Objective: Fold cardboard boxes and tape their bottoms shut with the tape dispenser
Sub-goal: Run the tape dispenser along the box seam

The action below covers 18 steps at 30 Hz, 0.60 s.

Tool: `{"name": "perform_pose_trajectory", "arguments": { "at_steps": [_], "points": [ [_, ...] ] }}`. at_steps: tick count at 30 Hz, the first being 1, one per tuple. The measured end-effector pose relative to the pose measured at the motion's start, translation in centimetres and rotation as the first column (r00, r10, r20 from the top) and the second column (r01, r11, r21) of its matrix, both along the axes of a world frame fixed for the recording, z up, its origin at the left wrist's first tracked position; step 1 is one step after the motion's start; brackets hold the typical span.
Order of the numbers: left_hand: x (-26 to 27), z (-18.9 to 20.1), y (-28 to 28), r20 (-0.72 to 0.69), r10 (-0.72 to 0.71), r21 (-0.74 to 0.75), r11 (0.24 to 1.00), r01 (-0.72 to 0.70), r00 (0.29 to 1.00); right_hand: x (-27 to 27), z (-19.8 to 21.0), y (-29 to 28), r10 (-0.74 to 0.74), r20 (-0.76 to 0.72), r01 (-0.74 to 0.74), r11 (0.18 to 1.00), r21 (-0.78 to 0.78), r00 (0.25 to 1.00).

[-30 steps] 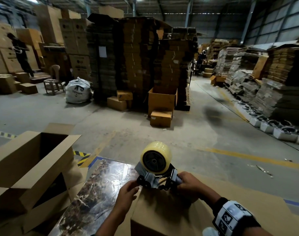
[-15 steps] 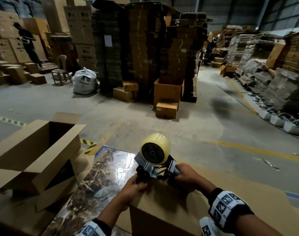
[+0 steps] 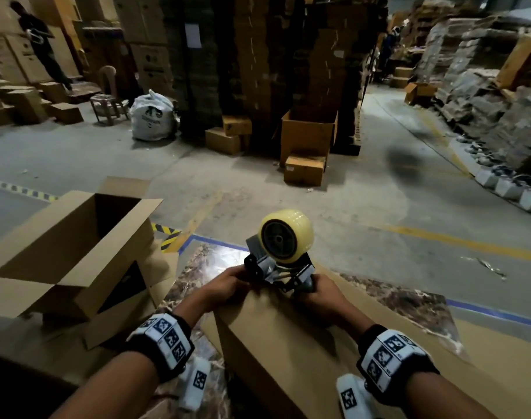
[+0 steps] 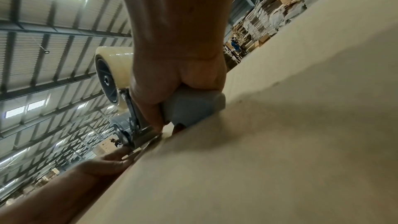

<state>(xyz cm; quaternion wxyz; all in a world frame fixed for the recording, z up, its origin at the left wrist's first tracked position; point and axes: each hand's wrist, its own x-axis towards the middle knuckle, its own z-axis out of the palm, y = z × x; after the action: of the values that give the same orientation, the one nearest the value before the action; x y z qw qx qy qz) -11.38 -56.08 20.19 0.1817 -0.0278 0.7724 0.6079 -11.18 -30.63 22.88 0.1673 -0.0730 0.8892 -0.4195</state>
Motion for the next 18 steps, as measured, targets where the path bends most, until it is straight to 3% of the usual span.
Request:
{"name": "perform_pose_trajectory", "arguments": {
  "at_steps": [7,18],
  "points": [
    [-0.4,-2.0,-0.5,0.062,-0.038,0.054,0.998,0.035,0.997,0.2,0.7,-0.9,-0.038,-0.038,0.045,0.98,0.195,0.999],
    [-0.3,-2.9,-0.7,0.065,-0.068,0.119,0.991,0.06,0.996,1.0,1.0,-1.7,-0.042,-0.088,0.071,0.93,0.36,0.995]
  ]
}}
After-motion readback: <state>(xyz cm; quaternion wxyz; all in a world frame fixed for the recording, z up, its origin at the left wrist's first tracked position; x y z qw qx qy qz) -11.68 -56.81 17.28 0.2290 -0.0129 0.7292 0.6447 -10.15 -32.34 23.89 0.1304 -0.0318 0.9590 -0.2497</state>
